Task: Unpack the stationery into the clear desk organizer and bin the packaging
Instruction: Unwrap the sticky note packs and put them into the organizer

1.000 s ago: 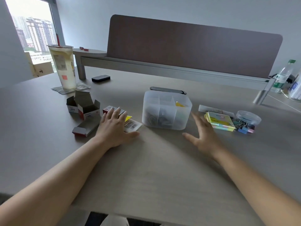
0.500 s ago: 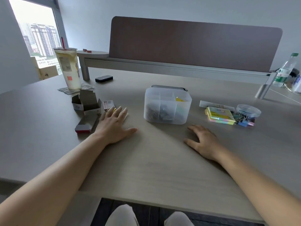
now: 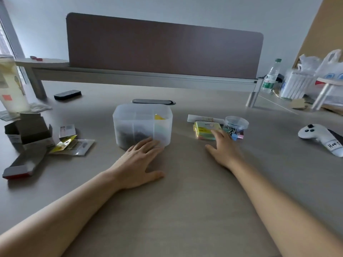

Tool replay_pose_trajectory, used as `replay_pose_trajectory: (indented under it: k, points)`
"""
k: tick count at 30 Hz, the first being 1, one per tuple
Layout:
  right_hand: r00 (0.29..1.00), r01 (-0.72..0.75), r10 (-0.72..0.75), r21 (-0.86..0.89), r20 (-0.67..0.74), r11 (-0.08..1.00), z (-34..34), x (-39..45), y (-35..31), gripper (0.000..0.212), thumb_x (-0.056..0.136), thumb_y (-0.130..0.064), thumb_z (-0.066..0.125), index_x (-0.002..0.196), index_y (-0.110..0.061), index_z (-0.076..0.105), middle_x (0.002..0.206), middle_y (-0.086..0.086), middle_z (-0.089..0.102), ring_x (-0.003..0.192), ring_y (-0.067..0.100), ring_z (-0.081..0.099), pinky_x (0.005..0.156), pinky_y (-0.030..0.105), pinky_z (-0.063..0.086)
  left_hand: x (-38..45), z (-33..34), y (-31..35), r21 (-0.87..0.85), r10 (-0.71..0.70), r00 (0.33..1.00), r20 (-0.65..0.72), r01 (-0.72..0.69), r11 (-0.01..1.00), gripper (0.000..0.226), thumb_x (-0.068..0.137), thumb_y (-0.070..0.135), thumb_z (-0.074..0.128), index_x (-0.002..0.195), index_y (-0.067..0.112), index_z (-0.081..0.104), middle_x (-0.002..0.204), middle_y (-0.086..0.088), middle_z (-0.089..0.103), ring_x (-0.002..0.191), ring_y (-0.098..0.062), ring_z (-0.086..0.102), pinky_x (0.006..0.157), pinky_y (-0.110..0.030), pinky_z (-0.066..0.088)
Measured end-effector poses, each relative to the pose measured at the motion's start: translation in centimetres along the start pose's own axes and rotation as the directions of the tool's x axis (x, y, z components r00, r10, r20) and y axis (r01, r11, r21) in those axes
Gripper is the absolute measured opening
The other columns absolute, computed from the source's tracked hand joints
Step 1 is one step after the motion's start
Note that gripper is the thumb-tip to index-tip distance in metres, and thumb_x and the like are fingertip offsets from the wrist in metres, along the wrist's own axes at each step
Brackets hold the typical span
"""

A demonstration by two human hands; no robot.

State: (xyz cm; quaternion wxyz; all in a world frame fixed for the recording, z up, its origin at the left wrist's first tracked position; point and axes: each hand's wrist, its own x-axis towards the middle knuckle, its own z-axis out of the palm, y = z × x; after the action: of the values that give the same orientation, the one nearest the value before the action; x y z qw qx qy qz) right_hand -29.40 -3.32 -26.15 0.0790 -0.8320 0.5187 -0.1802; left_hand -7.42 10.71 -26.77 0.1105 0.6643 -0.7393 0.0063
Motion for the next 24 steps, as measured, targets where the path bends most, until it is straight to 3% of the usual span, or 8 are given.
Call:
replay_pose_trajectory:
  k: [4, 9, 16, 18, 20, 22, 24]
  points:
    - [1.0, 0.012, -0.012, -0.037, 0.009, 0.999, 0.2, 1.9, 0.1, 0.061, 0.09, -0.029, 0.048, 0.142, -0.012, 0.02, 0.152, 0.007, 0.02, 0.14, 0.025, 0.018, 0.113, 0.036, 0.019, 0.4, 0.0, -0.1, -0.057, -0.053, 0.993, 0.101, 0.059, 0.997, 0.107, 0.044, 0.08, 0.015, 0.139, 0.032, 0.027, 0.151, 0.01, 0.022, 0.14, -0.009, 0.017, 0.113, -0.024, 0.012]
    - [0.996, -0.01, 0.015, 0.053, -0.093, 0.999, 0.3, 2.3, 0.0, 0.051, 0.084, -0.019, 0.058, 0.132, -0.014, 0.042, 0.137, 0.012, 0.048, 0.126, 0.03, 0.039, 0.102, 0.037, 0.034, 0.5, -0.1, 0.0, -0.07, -0.068, 0.991, 0.112, 0.076, 0.995, 0.106, 0.043, 0.079, 0.016, 0.138, 0.033, 0.029, 0.15, 0.011, 0.025, 0.139, -0.01, 0.019, 0.113, -0.026, 0.013]
    - [0.968, 0.126, -0.13, -0.031, -0.216, 0.992, 0.1, 0.7, -0.1, 0.037, 0.085, -0.013, 0.052, 0.122, -0.015, 0.054, 0.122, 0.01, 0.061, 0.113, 0.03, 0.053, 0.094, 0.037, 0.038, 0.3, -0.1, 0.1, -0.107, -0.075, 0.993, 0.096, 0.085, 0.991, 0.107, 0.042, 0.079, 0.019, 0.137, 0.032, 0.031, 0.149, 0.009, 0.028, 0.138, -0.011, 0.022, 0.113, -0.026, 0.015]
    - [0.934, 0.207, -0.173, 0.08, -0.311, 0.975, -0.2, -0.1, -0.4, 0.032, 0.085, -0.011, 0.053, 0.117, -0.012, 0.057, 0.111, 0.011, 0.065, 0.104, 0.029, 0.058, 0.089, 0.036, 0.042, 0.2, -0.2, 0.2, -0.128, -0.079, 0.994, 0.072, 0.088, 0.988, 0.107, 0.042, 0.078, 0.022, 0.137, 0.03, 0.032, 0.147, 0.006, 0.032, 0.136, -0.013, 0.025, 0.111, -0.024, 0.018]
    - [0.907, 0.278, -0.141, 0.312, -0.397, 0.909, -0.6, -1.2, -1.2, 0.03, 0.085, -0.005, 0.054, 0.114, -0.009, 0.057, 0.096, 0.004, 0.066, 0.094, 0.014, 0.06, 0.084, 0.028, 0.045, 0.0, -0.1, 0.2, -0.189, -0.084, 0.996, 0.038, 0.089, 0.978, 0.107, 0.042, 0.076, 0.027, 0.137, 0.028, 0.032, 0.144, 0.003, 0.036, 0.134, -0.015, 0.029, 0.108, -0.024, 0.021]
    - [0.904, 0.314, -0.077, 0.53, -0.42, 0.788, -1.0, -2.2, -2.2, 0.027, 0.085, -0.001, 0.053, 0.108, -0.015, 0.056, 0.084, -0.012, 0.058, 0.082, -0.01, 0.056, 0.079, 0.01, 0.043, 0.0, -0.2, 0.2, -0.302, -0.099, 0.995, -0.009, 0.092, 0.949, 0.107, 0.042, 0.075, 0.034, 0.136, 0.025, 0.033, 0.142, 0.002, 0.039, 0.131, -0.015, 0.031, 0.105, -0.023, 0.024]
    - [0.919, 0.317, -0.034, 0.685, -0.393, 0.656, -1.3, -3.0, -3.3, 0.026, 0.086, 0.0, 0.053, 0.098, -0.023, 0.052, 0.076, -0.011, 0.055, 0.072, -0.013, 0.055, 0.073, 0.005, 0.045, 0.0, -0.5, 0.4, -0.457, -0.159, 0.986, -0.053, 0.117, 0.882, 0.105, 0.044, 0.071, 0.046, 0.136, 0.023, 0.033, 0.138, 0.003, 0.041, 0.129, -0.012, 0.034, 0.104, -0.022, 0.027]
